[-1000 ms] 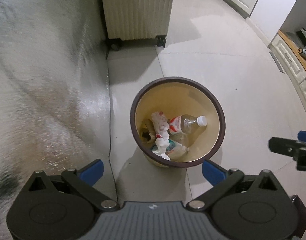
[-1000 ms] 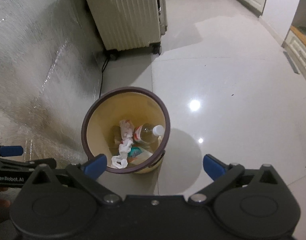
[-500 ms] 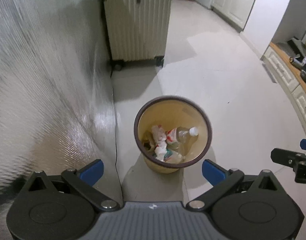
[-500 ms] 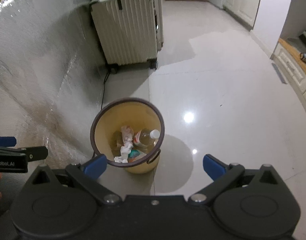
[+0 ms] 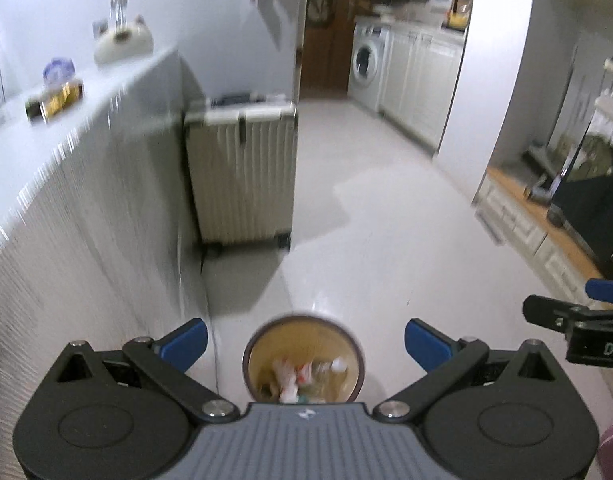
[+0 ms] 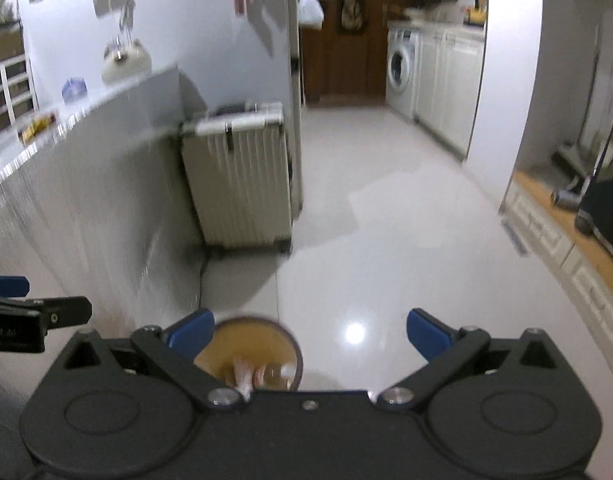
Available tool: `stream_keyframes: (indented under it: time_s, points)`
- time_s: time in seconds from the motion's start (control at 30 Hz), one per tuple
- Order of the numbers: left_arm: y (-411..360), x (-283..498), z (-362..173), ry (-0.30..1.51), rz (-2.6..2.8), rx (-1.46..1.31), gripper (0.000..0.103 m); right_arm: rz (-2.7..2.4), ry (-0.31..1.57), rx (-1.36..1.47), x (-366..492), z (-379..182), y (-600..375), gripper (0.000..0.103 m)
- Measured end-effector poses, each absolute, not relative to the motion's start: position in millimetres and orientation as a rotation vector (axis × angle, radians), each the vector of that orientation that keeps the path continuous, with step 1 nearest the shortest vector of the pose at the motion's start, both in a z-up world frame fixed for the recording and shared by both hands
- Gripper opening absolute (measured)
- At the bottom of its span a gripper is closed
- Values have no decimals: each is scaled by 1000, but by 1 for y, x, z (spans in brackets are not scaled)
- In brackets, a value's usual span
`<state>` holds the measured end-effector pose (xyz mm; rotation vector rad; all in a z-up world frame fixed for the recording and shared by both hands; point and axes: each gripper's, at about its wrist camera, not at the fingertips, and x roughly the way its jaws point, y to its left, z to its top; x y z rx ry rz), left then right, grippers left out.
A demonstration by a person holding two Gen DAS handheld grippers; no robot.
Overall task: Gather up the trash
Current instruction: 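Lift both open tools up from the wastebasket toward the table, then grasp the red snack wrapper with the left gripper while the right grasps the gold foil wrapper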
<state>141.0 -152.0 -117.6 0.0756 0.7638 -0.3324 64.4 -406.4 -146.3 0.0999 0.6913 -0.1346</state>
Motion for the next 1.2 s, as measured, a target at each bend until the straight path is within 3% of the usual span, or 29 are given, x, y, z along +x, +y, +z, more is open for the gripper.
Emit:
stream_keyframes:
  time_s: [0.3, 0.6, 1.2]
  points:
    - [-127, 108, -20, 557, -317, 36, 103, -81, 499, 52, 55, -53, -382, 103]
    - [-52, 100, 49, 409, -200, 47, 103, 64, 383, 35, 87, 0, -313, 103]
    - [160, 189, 55, 376, 94, 73, 103, 223, 414, 37, 214, 3, -158, 103]
